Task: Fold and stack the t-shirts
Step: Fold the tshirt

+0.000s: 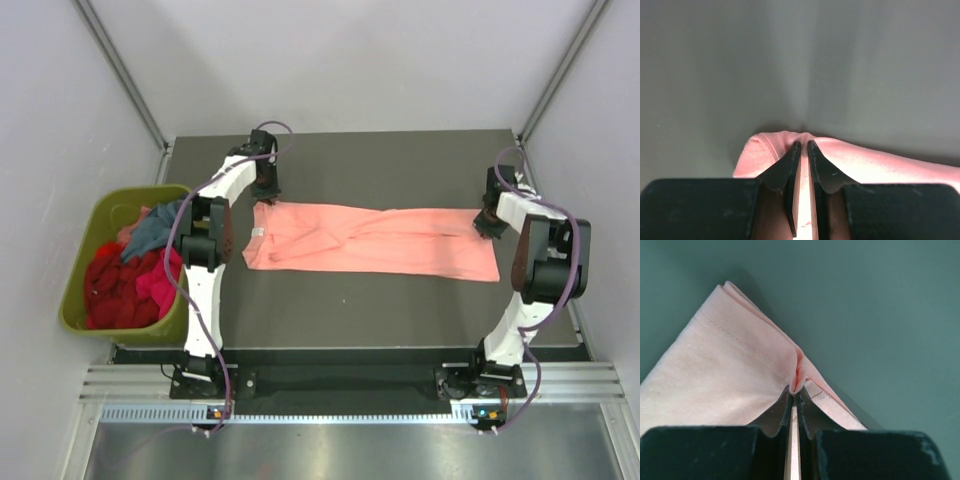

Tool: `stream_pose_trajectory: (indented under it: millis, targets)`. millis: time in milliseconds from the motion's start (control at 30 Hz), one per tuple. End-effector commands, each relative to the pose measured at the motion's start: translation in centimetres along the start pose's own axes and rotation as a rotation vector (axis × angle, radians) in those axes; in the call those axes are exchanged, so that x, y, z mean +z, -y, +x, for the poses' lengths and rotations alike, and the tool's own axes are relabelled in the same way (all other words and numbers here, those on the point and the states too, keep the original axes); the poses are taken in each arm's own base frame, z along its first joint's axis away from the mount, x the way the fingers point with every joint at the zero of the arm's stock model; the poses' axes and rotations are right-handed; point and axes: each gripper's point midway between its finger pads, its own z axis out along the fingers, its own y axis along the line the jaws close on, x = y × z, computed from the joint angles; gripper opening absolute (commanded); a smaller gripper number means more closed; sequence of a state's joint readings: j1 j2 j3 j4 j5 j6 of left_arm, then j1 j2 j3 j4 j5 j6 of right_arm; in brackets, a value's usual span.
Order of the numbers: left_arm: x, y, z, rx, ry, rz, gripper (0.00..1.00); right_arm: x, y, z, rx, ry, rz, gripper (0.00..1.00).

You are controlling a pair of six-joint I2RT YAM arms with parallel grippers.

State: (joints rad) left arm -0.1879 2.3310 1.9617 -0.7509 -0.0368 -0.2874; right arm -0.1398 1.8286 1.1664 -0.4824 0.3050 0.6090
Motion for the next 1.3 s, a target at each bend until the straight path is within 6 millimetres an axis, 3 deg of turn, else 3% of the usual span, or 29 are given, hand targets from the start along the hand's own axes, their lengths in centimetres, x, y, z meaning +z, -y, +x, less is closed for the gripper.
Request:
stream_pose_trajectory:
  millis: [0, 167, 267, 367, 533, 700, 900, 1133, 1267]
  targets:
    - [2.3, -2.7, -1.0, -0.027, 0.023, -0.069, 0.16, 2.7, -0.9, -2.2, -0.003, 0.041, -0.005, 0.00]
    - [1.8, -2.0, -2.6, -0.025, 0.044, -0.042, 0.16, 2.8, -2.6, -4.2, -0.028, 0.047, -0.036, 0.00]
    - [0.7, -1.4, -3.2, -0.024, 0.057, -0.013, 0.17, 2.1, -2.3, -4.4, -0.050, 0.018, -0.011, 0.13]
    - [-1.7, -1.3, -4.4, -0.020, 0.100, -0.010, 0.18, -0.1, -0.9, -4.9, -0.044, 0.016, 0.038, 0.27]
    - [-6.4, -0.3, -4.9, -0.009, 0.154, 0.027, 0.21, -4.3, 1.2, -5.9, 0.016, 0.033, 0.064, 0.32]
    - [-8.3, 1.9, -1.9, 0.029, 0.130, 0.082, 0.22, -5.9, 2.6, -4.4, 0.072, -0.005, 0.077, 0.31]
    - [-8.1, 5.6, 2.5, 0.032, 0.022, 0.254, 0.23, -5.4, 3.6, -0.8, 0.111, -0.080, 0.082, 0.30]
    - [-5.4, 4.1, 6.7, -0.002, -0.102, 0.187, 0.23, -3.7, 3.7, 1.5, 0.162, -0.108, 0.073, 0.30]
    - [-3.5, 2.2, 9.6, -0.009, -0.173, 0.102, 0.23, -2.5, 4.3, 2.8, 0.161, -0.113, 0.092, 0.26]
